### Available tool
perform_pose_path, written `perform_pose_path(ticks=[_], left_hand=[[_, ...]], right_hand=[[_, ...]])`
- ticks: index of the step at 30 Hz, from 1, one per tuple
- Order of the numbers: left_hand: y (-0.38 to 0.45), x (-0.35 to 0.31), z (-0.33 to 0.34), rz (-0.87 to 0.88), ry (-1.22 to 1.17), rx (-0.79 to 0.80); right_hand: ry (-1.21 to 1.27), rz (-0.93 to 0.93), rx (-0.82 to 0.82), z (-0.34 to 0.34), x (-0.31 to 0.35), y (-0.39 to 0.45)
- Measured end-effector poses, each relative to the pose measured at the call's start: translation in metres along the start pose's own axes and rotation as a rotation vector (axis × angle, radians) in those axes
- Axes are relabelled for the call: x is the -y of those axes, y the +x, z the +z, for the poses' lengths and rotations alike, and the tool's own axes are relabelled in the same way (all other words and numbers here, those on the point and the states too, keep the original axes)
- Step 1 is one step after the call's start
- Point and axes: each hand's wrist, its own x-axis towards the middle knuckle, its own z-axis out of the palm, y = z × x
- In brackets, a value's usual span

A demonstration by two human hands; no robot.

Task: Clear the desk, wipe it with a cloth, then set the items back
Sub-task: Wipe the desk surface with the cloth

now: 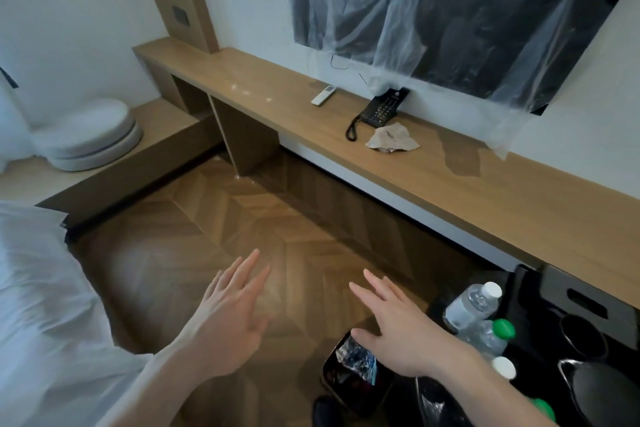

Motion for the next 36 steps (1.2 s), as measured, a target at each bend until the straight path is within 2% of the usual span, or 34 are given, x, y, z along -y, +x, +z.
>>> perform_pose_path(ticks=[5, 15, 28, 32, 36], left_hand=[[0.043, 0.032, -0.016, -0.058, 0.068, 0.033], [0.115, 0.124, -0.048, -0.181, 0.100, 0.022], [0.247, 0.275, -0.093, -0.113, 0.064, 0.069], [0.287, 0.302, -0.101, -0.094, 0.107, 0.113], [0.339, 0.308, -0.109, 0.000, 0.093, 0.129]], right_hand=[[0.006, 0.026, 0.038, -0.026, 0.002, 0.055], [-0.115, 0.097, -0.056, -0.083, 0.039, 0.165], [0.026, 0.228, -0.150, -0.110, 0.125, 0.323], [0.120, 0.301, -0.120, -0.106, 0.125, 0.352], [0.184, 0.367, -0.119, -0.120, 0.108, 0.372]])
